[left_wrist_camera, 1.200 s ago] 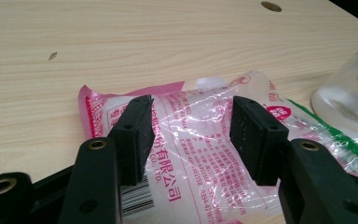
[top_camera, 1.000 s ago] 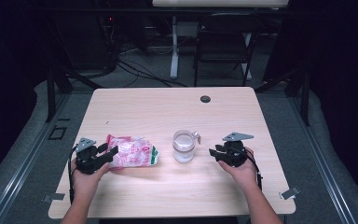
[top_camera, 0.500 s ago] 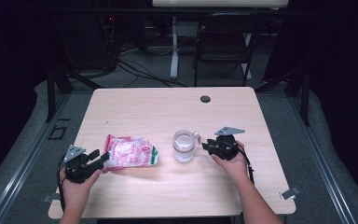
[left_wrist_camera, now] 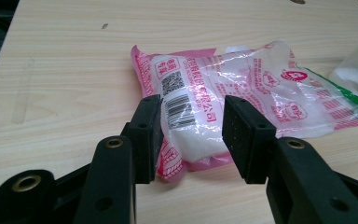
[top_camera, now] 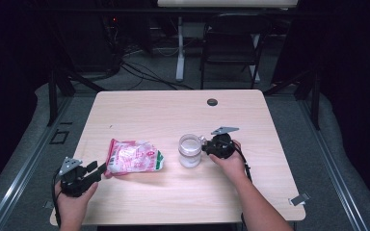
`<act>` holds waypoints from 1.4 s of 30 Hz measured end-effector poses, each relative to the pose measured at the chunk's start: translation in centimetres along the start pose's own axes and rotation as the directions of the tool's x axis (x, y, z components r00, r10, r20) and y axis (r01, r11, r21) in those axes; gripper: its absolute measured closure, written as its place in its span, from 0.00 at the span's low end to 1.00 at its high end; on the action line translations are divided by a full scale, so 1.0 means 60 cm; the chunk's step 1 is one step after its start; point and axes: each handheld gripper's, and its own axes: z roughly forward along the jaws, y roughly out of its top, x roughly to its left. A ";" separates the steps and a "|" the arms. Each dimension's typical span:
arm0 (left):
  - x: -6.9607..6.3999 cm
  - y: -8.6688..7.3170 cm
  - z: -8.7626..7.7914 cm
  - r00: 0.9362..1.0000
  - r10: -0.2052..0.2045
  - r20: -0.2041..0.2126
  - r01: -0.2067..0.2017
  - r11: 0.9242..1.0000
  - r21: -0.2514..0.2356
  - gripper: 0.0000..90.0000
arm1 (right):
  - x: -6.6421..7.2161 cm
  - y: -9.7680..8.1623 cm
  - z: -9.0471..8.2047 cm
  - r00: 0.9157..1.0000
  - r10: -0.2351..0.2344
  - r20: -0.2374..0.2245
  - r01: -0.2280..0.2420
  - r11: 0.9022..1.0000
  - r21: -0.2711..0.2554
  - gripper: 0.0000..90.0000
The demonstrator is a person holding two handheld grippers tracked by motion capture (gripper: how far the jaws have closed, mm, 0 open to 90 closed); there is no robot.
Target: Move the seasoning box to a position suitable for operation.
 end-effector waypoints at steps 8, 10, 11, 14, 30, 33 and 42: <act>0.006 -0.007 -0.010 1.000 -0.005 -0.016 0.005 1.000 0.004 0.65 | -0.003 0.007 0.018 1.000 0.018 -0.015 -0.018 1.000 0.005 0.81; 0.006 -0.008 -0.011 1.000 -0.004 -0.017 0.004 1.000 0.001 0.65 | -0.001 0.008 0.020 1.000 0.010 -0.004 -0.010 1.000 0.009 0.85; 0.006 -0.008 -0.012 1.000 -0.004 -0.017 0.004 1.000 0.001 0.65 | -0.001 0.009 0.020 1.000 0.007 0.000 -0.007 1.000 0.009 0.86; 0.006 -0.008 -0.013 1.000 -0.004 -0.016 0.004 1.000 0.001 0.65 | 0.002 0.010 0.021 1.000 -0.008 0.012 0.008 1.000 0.013 0.88; -0.006 -0.002 0.000 1.000 0.029 0.001 -0.029 1.000 0.001 0.64 | 0.018 0.006 0.011 0.995 -0.070 0.065 0.068 0.997 0.032 0.91; -0.012 0.003 0.009 0.999 0.043 0.015 -0.044 0.999 0.004 0.64 | 0.021 0.002 0.005 0.994 -0.081 0.075 0.077 0.996 0.044 0.91; -0.041 0.021 0.043 0.991 0.100 0.090 -0.101 0.995 0.008 0.64 | 0.040 -0.021 -0.023 0.989 -0.098 0.108 0.092 0.994 0.066 0.91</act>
